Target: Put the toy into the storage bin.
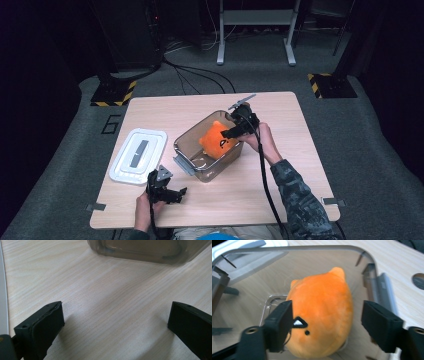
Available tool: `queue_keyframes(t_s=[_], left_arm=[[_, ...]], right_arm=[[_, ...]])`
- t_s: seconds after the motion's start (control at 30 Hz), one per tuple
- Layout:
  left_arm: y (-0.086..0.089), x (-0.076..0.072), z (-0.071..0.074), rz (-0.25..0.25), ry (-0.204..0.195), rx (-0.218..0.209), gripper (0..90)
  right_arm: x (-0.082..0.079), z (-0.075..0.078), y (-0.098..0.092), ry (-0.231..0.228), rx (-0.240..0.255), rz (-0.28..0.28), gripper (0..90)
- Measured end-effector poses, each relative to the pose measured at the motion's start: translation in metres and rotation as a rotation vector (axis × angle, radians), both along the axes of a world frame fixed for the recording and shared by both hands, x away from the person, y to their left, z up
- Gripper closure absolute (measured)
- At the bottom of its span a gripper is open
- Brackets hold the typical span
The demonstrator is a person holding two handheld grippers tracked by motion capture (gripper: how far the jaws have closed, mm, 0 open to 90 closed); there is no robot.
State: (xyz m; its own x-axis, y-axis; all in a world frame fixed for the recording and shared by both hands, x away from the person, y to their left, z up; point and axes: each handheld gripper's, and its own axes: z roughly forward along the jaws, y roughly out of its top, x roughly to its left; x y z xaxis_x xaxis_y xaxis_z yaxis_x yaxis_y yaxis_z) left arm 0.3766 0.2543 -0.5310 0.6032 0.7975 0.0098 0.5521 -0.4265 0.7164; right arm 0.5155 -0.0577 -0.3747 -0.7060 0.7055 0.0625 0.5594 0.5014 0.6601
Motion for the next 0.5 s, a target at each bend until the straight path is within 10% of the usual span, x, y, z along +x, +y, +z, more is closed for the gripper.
queue_keyframes(t_s=[0.5], left_arm=[[0.0, 0.0, 0.0, 0.0, 0.003, 0.003, 0.3]], right_arm=[[-0.029, 0.0, -0.07, -0.087, 0.068, -0.074, 6.0]])
